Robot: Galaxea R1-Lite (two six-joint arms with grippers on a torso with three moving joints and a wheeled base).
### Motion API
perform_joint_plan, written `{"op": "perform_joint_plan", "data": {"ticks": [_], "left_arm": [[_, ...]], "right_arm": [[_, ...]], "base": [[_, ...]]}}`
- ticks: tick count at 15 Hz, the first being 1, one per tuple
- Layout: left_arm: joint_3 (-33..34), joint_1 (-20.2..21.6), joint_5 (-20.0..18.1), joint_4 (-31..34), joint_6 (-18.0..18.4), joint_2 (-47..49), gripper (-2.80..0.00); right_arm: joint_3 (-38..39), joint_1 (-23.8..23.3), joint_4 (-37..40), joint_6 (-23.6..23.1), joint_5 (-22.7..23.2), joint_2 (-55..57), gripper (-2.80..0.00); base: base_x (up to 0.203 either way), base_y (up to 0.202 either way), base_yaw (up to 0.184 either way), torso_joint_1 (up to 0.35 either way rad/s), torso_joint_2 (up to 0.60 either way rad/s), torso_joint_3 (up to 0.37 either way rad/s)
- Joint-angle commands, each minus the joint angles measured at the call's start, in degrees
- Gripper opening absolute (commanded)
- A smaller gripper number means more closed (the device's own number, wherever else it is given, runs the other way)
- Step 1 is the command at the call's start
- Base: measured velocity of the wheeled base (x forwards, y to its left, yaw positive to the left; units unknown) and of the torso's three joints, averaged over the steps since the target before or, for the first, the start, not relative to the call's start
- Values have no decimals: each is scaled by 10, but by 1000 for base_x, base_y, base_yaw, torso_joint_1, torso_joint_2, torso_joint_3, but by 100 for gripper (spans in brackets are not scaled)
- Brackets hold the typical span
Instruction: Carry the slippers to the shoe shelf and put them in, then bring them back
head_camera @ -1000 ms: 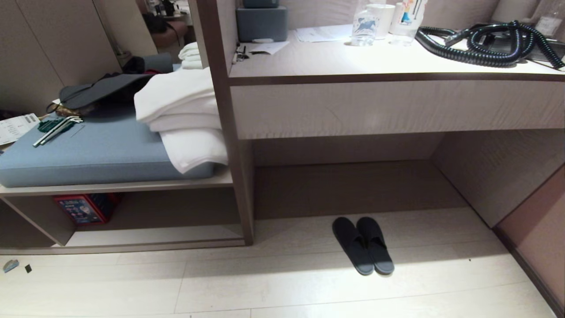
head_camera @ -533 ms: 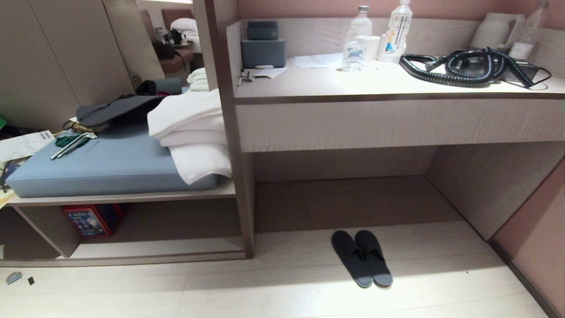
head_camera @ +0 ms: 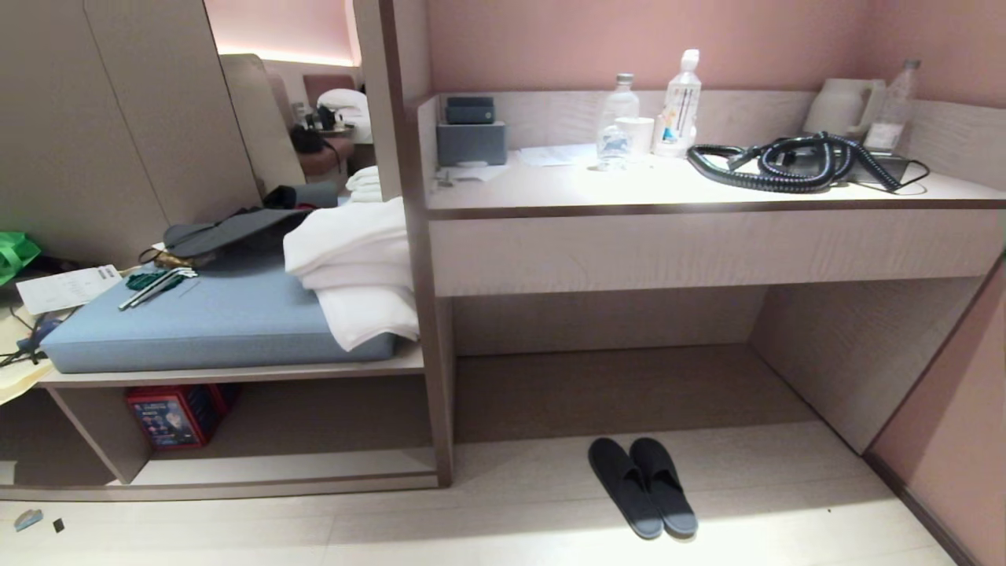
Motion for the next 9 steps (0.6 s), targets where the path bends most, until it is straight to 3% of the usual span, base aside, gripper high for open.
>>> {"op": "perform_joint_plan", "data": {"ticks": [1, 9], "left_arm": [[0, 0, 0, 0, 0, 0, -280], [0, 0, 0, 0, 0, 0, -280]], "right_arm": [[0, 0, 0, 0, 0, 1, -280], [0, 0, 0, 5, -1, 1, -280]], "base": [[0, 0, 0, 3, 0, 159], [0, 0, 0, 1, 1, 25]]}}
